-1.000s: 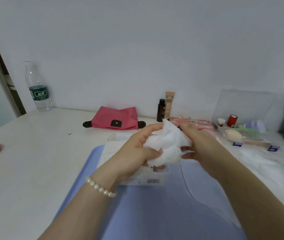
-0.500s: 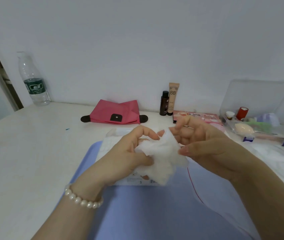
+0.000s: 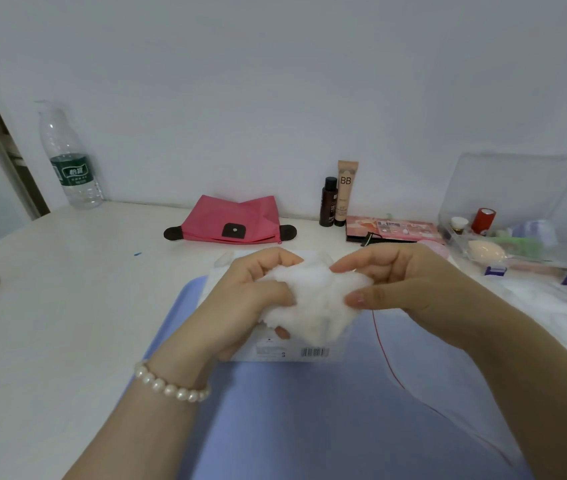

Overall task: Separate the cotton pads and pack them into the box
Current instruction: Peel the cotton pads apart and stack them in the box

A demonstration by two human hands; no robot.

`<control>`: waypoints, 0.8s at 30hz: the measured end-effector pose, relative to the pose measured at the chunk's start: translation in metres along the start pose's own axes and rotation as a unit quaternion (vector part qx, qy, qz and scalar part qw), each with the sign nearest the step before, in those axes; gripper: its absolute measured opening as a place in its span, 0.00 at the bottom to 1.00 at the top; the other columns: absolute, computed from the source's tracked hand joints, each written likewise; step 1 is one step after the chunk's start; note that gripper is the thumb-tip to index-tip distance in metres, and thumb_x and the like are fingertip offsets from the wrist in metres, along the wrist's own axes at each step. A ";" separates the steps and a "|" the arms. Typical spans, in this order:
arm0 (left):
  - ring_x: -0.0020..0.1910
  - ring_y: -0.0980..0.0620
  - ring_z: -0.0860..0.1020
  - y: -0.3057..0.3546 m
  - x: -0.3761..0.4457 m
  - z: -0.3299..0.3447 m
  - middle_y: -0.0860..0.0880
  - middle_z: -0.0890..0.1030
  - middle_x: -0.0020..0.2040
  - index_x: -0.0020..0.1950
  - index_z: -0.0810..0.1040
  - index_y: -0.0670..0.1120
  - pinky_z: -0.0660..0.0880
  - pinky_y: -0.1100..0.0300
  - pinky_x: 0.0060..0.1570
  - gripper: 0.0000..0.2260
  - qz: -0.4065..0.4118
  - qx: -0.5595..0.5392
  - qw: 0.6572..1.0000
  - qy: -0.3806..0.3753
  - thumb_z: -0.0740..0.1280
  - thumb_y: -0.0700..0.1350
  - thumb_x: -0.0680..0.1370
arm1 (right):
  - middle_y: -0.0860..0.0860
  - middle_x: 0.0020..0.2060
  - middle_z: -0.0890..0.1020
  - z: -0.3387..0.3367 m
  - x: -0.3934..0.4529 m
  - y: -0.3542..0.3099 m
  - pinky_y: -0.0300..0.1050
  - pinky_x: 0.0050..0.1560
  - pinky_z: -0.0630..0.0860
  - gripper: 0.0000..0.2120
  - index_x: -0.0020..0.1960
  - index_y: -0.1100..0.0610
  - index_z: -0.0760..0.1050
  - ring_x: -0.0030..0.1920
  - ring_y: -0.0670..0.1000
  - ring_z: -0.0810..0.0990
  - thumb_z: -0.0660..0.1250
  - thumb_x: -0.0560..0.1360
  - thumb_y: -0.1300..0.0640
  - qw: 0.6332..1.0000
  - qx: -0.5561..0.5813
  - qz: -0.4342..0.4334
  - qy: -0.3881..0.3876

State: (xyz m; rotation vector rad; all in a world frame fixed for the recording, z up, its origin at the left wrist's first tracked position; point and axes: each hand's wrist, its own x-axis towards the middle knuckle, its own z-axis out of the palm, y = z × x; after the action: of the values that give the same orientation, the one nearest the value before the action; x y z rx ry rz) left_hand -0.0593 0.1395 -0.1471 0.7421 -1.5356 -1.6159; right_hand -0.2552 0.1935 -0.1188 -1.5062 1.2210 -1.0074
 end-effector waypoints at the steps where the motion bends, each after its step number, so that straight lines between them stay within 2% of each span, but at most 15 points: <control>1: 0.25 0.50 0.74 0.001 0.000 0.000 0.45 0.77 0.32 0.41 0.78 0.42 0.71 0.63 0.20 0.11 -0.002 -0.006 1.000 0.012 0.63 0.35 0.61 | 0.55 0.41 0.85 0.000 0.000 0.000 0.39 0.48 0.78 0.15 0.44 0.52 0.83 0.44 0.50 0.84 0.74 0.57 0.59 0.999 0.022 -0.016 0.019; 4: 0.27 0.51 0.76 0.002 0.002 -0.002 0.46 0.79 0.34 0.45 0.77 0.41 0.74 0.61 0.23 0.12 0.005 -0.028 0.998 0.058 0.64 0.34 0.63 | 0.57 0.42 0.85 -0.003 0.003 0.001 0.42 0.47 0.81 0.13 0.45 0.55 0.81 0.42 0.53 0.83 0.72 0.61 0.65 0.984 0.063 -0.094 0.134; 6: 0.31 0.52 0.79 0.003 0.003 -0.003 0.47 0.80 0.36 0.45 0.77 0.42 0.77 0.60 0.26 0.09 0.017 -0.054 0.994 0.094 0.65 0.31 0.70 | 0.52 0.40 0.85 -0.002 0.005 0.001 0.39 0.45 0.80 0.13 0.44 0.56 0.80 0.40 0.49 0.83 0.71 0.65 0.70 0.971 0.067 -0.138 0.182; 8: 0.34 0.52 0.80 0.003 0.004 -0.001 0.47 0.81 0.38 0.46 0.76 0.42 0.79 0.59 0.29 0.08 0.021 -0.092 0.988 0.119 0.62 0.30 0.75 | 0.48 0.38 0.85 -0.001 0.004 -0.001 0.37 0.40 0.79 0.12 0.42 0.55 0.80 0.37 0.46 0.82 0.71 0.64 0.70 0.965 0.091 -0.163 0.183; 10: 0.36 0.51 0.81 0.001 0.003 0.004 0.47 0.82 0.40 0.47 0.75 0.43 0.79 0.58 0.31 0.06 0.022 -0.117 0.985 0.123 0.62 0.33 0.76 | 0.50 0.39 0.84 0.003 0.002 -0.004 0.39 0.31 0.78 0.14 0.40 0.51 0.82 0.35 0.48 0.81 0.76 0.60 0.67 0.966 0.121 -0.167 0.158; 12: 0.37 0.52 0.81 0.000 0.001 0.012 0.50 0.83 0.40 0.49 0.74 0.44 0.79 0.58 0.31 0.05 0.019 -0.117 0.986 0.113 0.62 0.35 0.77 | 0.54 0.41 0.83 0.006 0.001 -0.004 0.37 0.21 0.70 0.14 0.40 0.49 0.82 0.28 0.50 0.76 0.76 0.60 0.66 0.970 0.111 -0.156 0.152; 14: 0.39 0.52 0.82 -0.003 -0.001 0.020 0.51 0.83 0.41 0.50 0.74 0.46 0.79 0.57 0.33 0.05 0.015 -0.106 0.989 0.103 0.62 0.38 0.78 | 0.59 0.43 0.82 0.010 0.000 -0.004 0.34 0.18 0.63 0.14 0.41 0.50 0.82 0.21 0.49 0.69 0.78 0.58 0.62 0.972 0.092 -0.147 0.159; 16: 0.42 0.51 0.82 -0.007 -0.002 0.027 0.49 0.82 0.45 0.51 0.75 0.46 0.80 0.54 0.36 0.04 0.006 -0.102 0.990 0.095 0.63 0.40 0.78 | 0.62 0.42 0.80 0.015 0.000 -0.006 0.34 0.17 0.64 0.13 0.43 0.53 0.81 0.18 0.48 0.67 0.73 0.59 0.61 0.972 0.084 -0.141 0.170; 19: 0.40 0.51 0.83 -0.007 -0.003 0.035 0.47 0.82 0.45 0.52 0.75 0.44 0.81 0.52 0.37 0.10 0.000 -0.132 0.988 0.087 0.67 0.46 0.73 | 0.62 0.41 0.80 0.019 0.002 -0.004 0.35 0.19 0.68 0.14 0.45 0.55 0.80 0.20 0.47 0.72 0.73 0.63 0.68 0.974 0.031 -0.120 0.189; 21: 0.38 0.51 0.82 -0.007 -0.002 0.037 0.48 0.83 0.43 0.52 0.75 0.44 0.81 0.51 0.39 0.19 0.007 -0.141 0.986 0.086 0.71 0.50 0.65 | 0.61 0.41 0.81 0.020 0.005 -0.001 0.37 0.24 0.74 0.15 0.47 0.54 0.79 0.26 0.48 0.77 0.72 0.66 0.70 0.972 -0.005 -0.107 0.207; 24: 0.37 0.49 0.82 -0.009 -0.001 0.036 0.48 0.83 0.42 0.53 0.74 0.44 0.80 0.50 0.40 0.23 0.009 -0.123 0.988 0.096 0.78 0.48 0.63 | 0.61 0.41 0.82 0.021 0.006 0.002 0.45 0.37 0.82 0.18 0.53 0.56 0.78 0.38 0.53 0.82 0.73 0.66 0.69 0.966 -0.024 -0.095 0.237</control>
State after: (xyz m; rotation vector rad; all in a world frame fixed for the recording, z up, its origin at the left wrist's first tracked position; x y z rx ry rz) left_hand -0.0899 0.1599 -0.1528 0.7209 -1.1787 -1.6337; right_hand -0.2343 0.1912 -0.1253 -1.4862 1.4528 -1.5415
